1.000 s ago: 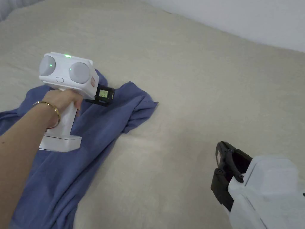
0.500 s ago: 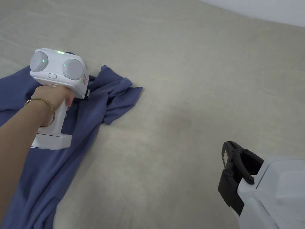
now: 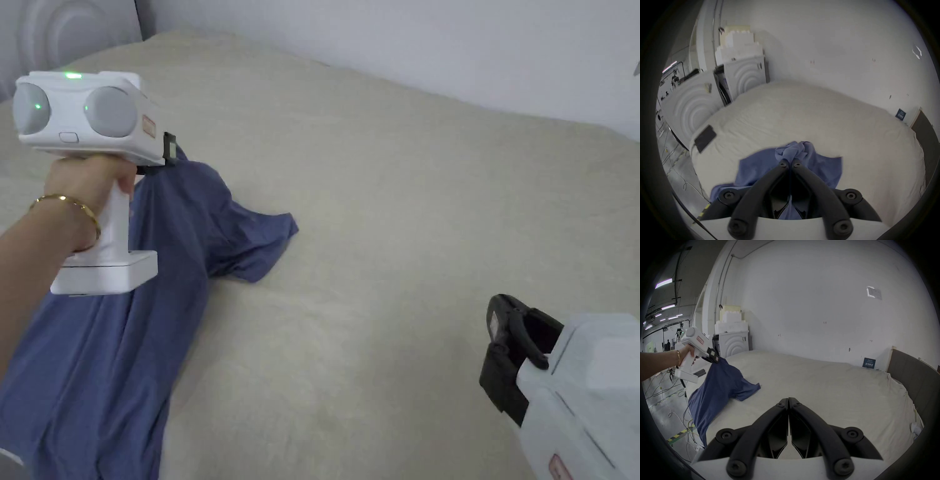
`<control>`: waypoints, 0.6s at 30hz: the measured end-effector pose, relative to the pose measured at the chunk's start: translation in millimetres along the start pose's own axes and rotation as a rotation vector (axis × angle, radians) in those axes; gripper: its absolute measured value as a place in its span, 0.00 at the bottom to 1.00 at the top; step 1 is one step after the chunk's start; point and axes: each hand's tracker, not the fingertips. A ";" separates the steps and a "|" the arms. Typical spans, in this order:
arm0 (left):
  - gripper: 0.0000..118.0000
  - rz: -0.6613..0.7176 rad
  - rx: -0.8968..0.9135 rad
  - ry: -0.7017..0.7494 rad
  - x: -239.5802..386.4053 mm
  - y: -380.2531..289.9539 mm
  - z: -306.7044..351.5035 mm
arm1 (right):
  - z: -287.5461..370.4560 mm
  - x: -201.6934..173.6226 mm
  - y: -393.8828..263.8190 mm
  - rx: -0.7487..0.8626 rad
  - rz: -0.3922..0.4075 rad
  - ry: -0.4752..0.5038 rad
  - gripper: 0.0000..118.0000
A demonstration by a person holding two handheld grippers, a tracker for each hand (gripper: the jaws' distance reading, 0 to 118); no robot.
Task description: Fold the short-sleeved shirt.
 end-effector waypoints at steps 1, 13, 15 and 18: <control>0.00 0.011 0.026 0.000 -4.2 5.6 14.9 | 5.2 0.6 2.2 0.013 -0.006 0.001 0.00; 0.00 0.062 0.470 -0.205 22.4 113.1 244.0 | 76.9 25.1 23.4 0.165 -0.038 -0.073 0.00; 0.00 0.042 0.528 -0.273 44.2 129.0 277.7 | 86.9 34.1 25.3 0.182 -0.045 -0.102 0.00; 0.00 0.013 0.596 -0.335 78.6 147.6 314.5 | 102.1 49.2 27.4 0.210 -0.053 -0.165 0.00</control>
